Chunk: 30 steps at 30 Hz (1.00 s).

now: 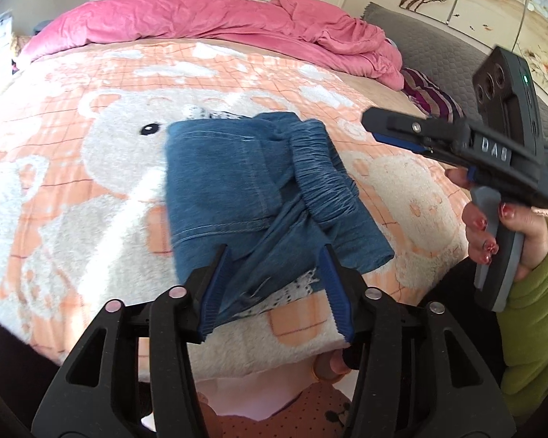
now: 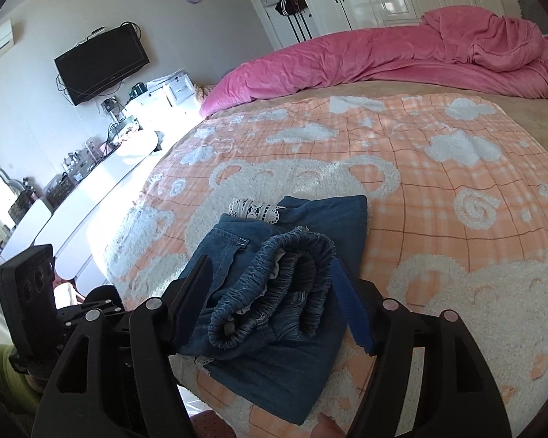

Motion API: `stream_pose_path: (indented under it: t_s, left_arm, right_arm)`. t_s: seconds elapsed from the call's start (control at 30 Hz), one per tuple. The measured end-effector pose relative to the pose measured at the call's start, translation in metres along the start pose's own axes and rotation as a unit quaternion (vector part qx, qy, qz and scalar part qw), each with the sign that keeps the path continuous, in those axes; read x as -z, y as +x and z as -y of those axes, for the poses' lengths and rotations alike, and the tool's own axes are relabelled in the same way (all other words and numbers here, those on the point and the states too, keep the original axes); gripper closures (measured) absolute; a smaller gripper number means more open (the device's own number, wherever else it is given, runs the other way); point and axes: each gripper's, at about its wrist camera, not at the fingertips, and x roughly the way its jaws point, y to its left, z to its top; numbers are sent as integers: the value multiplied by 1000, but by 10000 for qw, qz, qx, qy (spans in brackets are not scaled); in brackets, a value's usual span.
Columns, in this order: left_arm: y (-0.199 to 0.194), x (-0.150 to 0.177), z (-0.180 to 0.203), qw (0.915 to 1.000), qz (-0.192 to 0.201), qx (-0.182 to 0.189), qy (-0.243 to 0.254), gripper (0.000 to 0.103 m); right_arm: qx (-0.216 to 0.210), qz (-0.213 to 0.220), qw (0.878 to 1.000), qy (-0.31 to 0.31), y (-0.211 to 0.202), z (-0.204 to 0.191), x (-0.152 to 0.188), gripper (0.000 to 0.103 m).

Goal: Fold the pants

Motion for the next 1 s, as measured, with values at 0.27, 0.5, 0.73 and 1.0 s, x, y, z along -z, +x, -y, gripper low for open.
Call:
stream_pose_path:
  t_s: [0.27,0.5,0.73,1.0]
  left_arm:
    - [-28,2,-28,9989,194,-304,-292,49]
    - [-38,1,-38,9981,277,-409,-379,40]
    - [-36,3,-39,9982,232,-360,-408,38]
    - [-43,3,-41,9976,305,-367,-493,38]
  right_arm:
    - [141,200,9976,-643,-5,-32,13,36]
    - [33,-116,9946,-1032,8,-53,28,41]
    - [247,-863,9895,-1130,34,-54,50,89]
    - [-161,-788,9942,-715,16,-52,59,90]
